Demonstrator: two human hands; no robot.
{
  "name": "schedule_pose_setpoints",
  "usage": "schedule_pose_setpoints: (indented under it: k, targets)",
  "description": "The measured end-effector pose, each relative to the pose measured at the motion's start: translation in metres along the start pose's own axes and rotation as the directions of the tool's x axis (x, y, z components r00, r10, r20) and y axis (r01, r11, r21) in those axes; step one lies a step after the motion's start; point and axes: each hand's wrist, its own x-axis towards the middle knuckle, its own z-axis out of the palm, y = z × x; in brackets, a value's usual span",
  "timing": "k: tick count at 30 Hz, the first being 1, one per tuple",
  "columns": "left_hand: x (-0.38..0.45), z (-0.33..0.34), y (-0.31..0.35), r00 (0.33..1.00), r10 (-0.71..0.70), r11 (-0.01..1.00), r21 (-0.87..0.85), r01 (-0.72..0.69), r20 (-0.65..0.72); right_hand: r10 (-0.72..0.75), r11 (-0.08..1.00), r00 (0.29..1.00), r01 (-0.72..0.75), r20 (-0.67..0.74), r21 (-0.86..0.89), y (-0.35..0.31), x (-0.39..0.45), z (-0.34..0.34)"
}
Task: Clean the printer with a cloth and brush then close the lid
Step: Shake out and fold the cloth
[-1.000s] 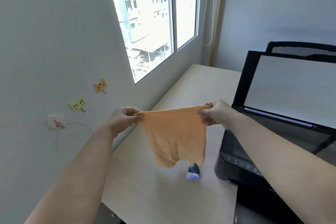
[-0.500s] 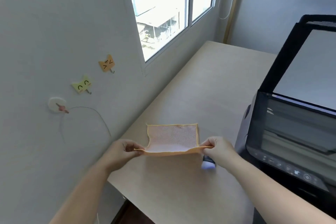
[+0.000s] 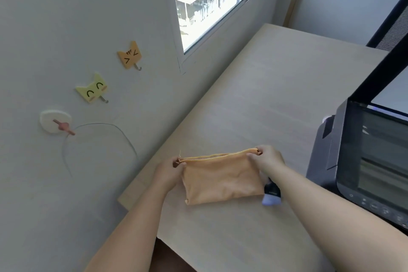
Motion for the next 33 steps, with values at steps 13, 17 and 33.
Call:
schedule_pose_setpoints:
  k: [13,17,33]
  targets:
    - [0.015,0.037,0.02,0.925,0.377,0.739,0.584,-0.336,0.055,-0.563,0.822,0.802,0.517,-0.201,-0.238,0.029,-0.055,0.065]
    - [0.029,0.054,0.052,0.896,0.344,0.635,0.634,-0.442,0.28,0.05,0.924,0.972,-0.132,0.231,0.358,0.023,-0.106,0.103]
    - [0.008,0.01,0.067,0.932,0.107,0.927,-0.374,0.033,0.347,0.137,0.478,0.989,-0.117,0.057,0.87,-0.005,-0.102,0.056]
